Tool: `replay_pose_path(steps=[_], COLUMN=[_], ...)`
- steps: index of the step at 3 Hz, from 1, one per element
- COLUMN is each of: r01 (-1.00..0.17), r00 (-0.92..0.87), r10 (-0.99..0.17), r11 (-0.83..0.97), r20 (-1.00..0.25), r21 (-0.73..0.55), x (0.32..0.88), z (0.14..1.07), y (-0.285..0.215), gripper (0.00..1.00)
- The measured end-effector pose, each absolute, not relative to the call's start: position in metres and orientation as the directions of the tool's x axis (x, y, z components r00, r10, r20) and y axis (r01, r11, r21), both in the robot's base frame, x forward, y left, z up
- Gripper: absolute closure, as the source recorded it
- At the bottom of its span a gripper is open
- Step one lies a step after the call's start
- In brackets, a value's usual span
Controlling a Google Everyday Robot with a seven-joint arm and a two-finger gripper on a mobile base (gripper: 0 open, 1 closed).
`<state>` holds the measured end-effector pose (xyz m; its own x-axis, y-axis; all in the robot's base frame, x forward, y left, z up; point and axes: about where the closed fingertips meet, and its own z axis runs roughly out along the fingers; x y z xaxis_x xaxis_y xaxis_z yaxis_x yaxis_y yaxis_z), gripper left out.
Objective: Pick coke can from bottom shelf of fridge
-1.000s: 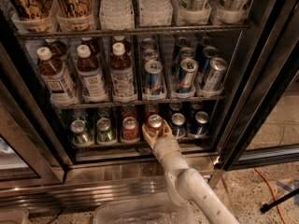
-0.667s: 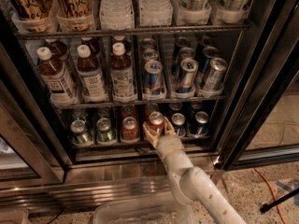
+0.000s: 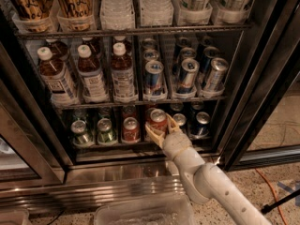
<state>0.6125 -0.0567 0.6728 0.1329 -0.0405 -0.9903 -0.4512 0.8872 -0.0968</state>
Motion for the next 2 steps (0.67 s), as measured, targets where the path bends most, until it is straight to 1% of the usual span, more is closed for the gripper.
replay_pose_path(steps=[1, 2], r01=[-0.535, -0.638], r00=[0.130, 0.116], r10=[-0.069, -0.071], r11=[0.835, 0.759], r20=[-0.989, -0.991], r21=[-0.128, -0.129], x=[0.601, 0.586], z=[0.678, 0.670], y=[-0.058, -0.051], gripper=[1.00, 1.00])
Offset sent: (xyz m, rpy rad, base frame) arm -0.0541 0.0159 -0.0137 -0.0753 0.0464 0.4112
